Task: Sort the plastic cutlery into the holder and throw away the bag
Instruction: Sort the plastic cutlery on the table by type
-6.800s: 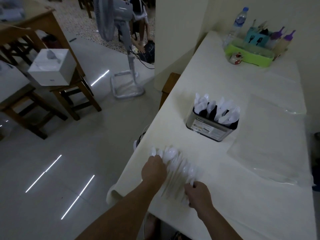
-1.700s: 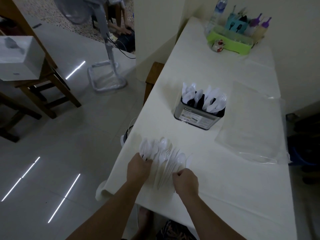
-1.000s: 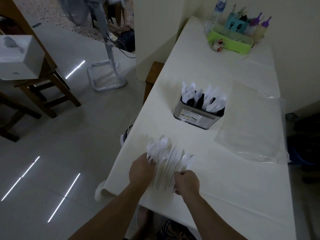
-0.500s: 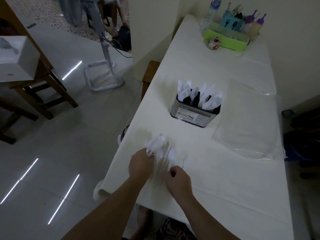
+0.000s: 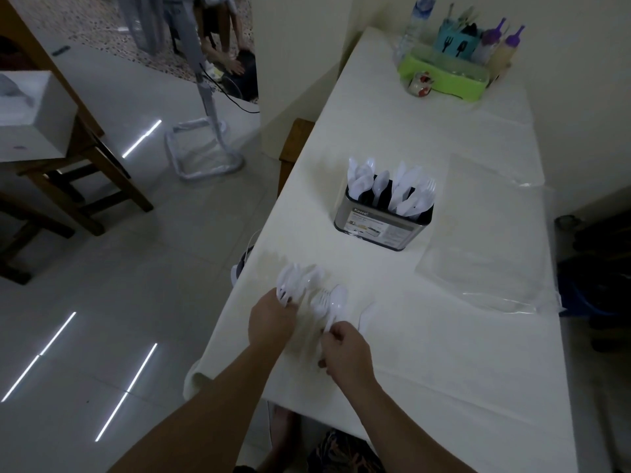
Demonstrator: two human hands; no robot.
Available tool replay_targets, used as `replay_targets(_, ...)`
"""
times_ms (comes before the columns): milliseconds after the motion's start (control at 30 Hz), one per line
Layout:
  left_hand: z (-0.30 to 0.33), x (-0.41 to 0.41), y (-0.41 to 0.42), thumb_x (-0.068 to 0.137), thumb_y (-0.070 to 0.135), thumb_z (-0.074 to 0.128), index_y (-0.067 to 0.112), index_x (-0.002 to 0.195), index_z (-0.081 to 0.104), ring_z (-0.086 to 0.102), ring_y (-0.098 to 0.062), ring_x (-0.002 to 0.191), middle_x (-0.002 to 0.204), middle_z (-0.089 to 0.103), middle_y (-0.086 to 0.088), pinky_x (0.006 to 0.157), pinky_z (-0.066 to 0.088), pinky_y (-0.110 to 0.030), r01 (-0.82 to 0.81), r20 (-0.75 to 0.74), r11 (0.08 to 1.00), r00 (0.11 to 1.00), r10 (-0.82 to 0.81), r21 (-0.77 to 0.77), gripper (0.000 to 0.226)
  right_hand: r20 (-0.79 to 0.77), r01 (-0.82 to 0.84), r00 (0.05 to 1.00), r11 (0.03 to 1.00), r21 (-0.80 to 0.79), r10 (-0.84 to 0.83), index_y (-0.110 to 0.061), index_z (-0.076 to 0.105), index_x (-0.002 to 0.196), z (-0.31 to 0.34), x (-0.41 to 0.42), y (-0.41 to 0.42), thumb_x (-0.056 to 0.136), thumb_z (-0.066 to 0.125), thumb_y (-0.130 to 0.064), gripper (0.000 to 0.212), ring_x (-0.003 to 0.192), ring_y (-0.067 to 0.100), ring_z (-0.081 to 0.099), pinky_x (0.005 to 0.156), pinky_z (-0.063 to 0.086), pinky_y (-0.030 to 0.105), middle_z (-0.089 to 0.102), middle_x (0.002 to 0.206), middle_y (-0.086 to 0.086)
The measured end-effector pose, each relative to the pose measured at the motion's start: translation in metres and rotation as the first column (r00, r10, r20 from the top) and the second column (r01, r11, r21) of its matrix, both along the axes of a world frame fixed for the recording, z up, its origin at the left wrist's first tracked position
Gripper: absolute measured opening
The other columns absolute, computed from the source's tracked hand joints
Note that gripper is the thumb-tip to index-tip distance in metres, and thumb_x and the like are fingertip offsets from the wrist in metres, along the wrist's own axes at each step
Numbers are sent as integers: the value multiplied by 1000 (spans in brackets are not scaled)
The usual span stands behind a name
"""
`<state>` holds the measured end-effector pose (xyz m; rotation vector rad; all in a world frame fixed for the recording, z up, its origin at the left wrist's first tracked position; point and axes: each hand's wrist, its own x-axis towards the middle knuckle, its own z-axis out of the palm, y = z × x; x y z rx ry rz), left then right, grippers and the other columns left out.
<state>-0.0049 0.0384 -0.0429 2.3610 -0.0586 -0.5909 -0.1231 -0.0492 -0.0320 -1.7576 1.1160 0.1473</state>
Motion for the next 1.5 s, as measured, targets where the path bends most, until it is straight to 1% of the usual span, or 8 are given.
replay_targets(333, -3, 10, -2, 82, 25, 65, 11, 67, 62, 56, -9, 54, 62, 60, 0, 46, 38, -19, -7, -101, 1000, 995, 8, 15, 20, -28, 129, 991, 991, -34, -130, -4, 60, 81, 0, -9, -18, 88, 52, -18, 18, 44, 5, 61, 52, 48, 30, 70, 69, 13)
replay_targets(433, -3, 14, -2, 78, 21, 67, 3, 72, 66, 56, -14, 54, 63, 61, -5, 50, 43, -22, -69, -191, 996, 980, 55, -63, 19, -32, 91, 995, 994, -59, -93, -11, 62, 79, -2, -9, -16, 87, 54, -21, 15, 53, 8, 63, 54, 51, 30, 69, 69, 8)
replay_targets(600, 0, 14, 9, 78, 19, 75, 1, 80, 69, 54, -18, 51, 62, 59, -8, 45, 43, -23, -194, -407, 957, 909, 93, -216, 19, -14, 53, 998, 998, -19, -54, -15, 62, 83, -2, 2, -5, 89, 54, -20, 11, 64, 20, 69, 54, 52, 30, 68, 75, 7)
replay_targets(833, -1, 11, 18, 78, 19, 78, 4, 81, 70, 54, -17, 48, 59, 60, -8, 48, 47, -25, -290, -518, 914, 849, 108, -284, 18, -40, 48, 998, 999, 13, -47, -13, 62, 89, 2, 5, -2, 92, 53, -20, 12, 64, 20, 70, 55, 48, 27, 68, 77, 5)
replay_targets(1167, 0, 10, 23, 87, 16, 69, 5, 88, 65, 45, -16, 49, 56, 47, -4, 47, 41, -27, -395, -739, 800, 668, -88, -452, 13, 56, 201, 974, 947, 250, -221, -10, 64, 99, 10, 17, -2, 95, 53, -14, 11, 53, 15, 60, 44, 41, 24, 65, 80, 8)
replay_targets(1233, 0, 8, 22, 86, 17, 70, 4, 86, 65, 46, -16, 49, 57, 49, -6, 47, 41, -27, -372, -725, 824, 686, -66, -427, 13, 49, 221, 969, 938, 267, -242, -9, 64, 99, 11, 19, -2, 95, 53, -13, 12, 54, 15, 59, 43, 40, 24, 64, 78, 8)
replay_targets(1400, 1, 2, 14, 84, 22, 72, 4, 84, 67, 50, -16, 45, 57, 56, -7, 43, 41, -24, -134, -484, 958, 875, -5, -254, 19, -20, 265, 964, 951, 159, -265, -9, 64, 83, 7, 17, -3, 91, 51, -12, 16, 62, 23, 64, 54, 45, 30, 65, 66, 8)
replay_targets(1500, 1, 2, 13, 84, 22, 70, 4, 86, 69, 57, -16, 59, 68, 62, -6, 51, 45, -22, -69, -306, 974, 952, 0, -215, 18, -41, 285, 959, 950, 131, -282, -11, 60, 70, 6, 13, -5, 88, 51, -11, 20, 59, 26, 61, 54, 44, 32, 63, 59, 8)
